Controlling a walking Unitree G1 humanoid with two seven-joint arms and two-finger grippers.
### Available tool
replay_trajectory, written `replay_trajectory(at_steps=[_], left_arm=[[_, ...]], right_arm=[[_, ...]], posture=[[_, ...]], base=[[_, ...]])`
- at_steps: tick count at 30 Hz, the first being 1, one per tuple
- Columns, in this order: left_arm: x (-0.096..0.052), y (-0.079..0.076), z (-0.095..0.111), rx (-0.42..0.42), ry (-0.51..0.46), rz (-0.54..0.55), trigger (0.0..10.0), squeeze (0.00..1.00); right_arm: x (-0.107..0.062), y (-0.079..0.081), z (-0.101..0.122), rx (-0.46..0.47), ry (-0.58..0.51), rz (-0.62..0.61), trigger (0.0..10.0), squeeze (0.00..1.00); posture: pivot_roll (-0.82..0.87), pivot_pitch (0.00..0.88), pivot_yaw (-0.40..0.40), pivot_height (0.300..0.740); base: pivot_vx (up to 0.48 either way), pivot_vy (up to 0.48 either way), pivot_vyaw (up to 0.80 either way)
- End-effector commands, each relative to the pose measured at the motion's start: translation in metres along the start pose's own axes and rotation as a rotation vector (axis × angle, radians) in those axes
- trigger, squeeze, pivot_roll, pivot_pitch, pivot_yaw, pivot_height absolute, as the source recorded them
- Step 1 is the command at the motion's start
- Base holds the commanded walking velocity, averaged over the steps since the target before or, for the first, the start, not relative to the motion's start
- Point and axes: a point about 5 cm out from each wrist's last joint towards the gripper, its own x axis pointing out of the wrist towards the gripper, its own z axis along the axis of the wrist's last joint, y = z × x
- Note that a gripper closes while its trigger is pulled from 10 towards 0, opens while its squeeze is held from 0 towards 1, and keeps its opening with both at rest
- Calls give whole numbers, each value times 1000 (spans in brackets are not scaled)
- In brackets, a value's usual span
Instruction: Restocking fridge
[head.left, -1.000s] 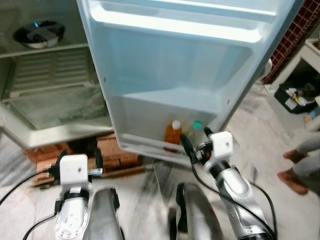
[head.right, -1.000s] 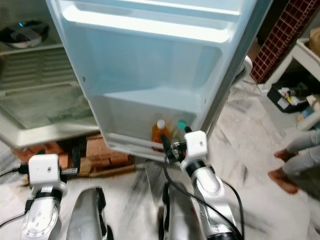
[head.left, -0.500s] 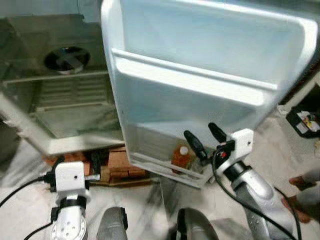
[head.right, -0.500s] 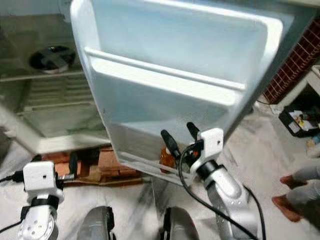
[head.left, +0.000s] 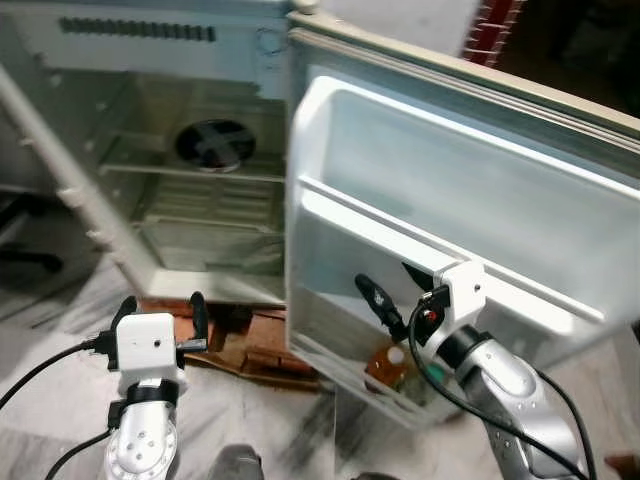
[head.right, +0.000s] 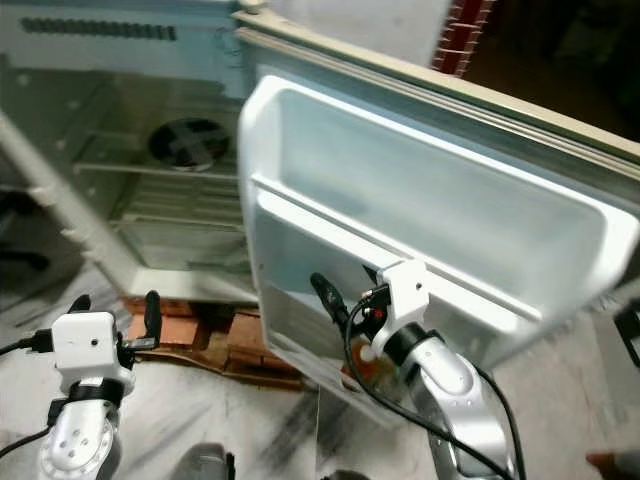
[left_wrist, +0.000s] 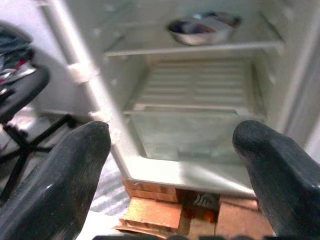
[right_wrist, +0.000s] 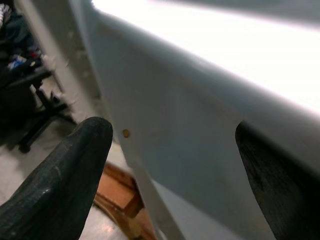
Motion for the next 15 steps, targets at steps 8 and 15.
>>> replay_trajectory(at_steps=[8, 15], left_arm=[[6, -9, 4, -16, -15, -31, 10000, 0], [9, -10, 11, -8, -32, -29, 10000, 0]], right_arm=[[-11, -13, -15, -7, 91, -41, 10000, 0], [-11, -17, -20, -9, 143, -8, 10000, 0]], posture=[[73, 70, -54, 740], [92, 86, -51, 740]], base=[[-439, 0, 0], [-409, 0, 0]])
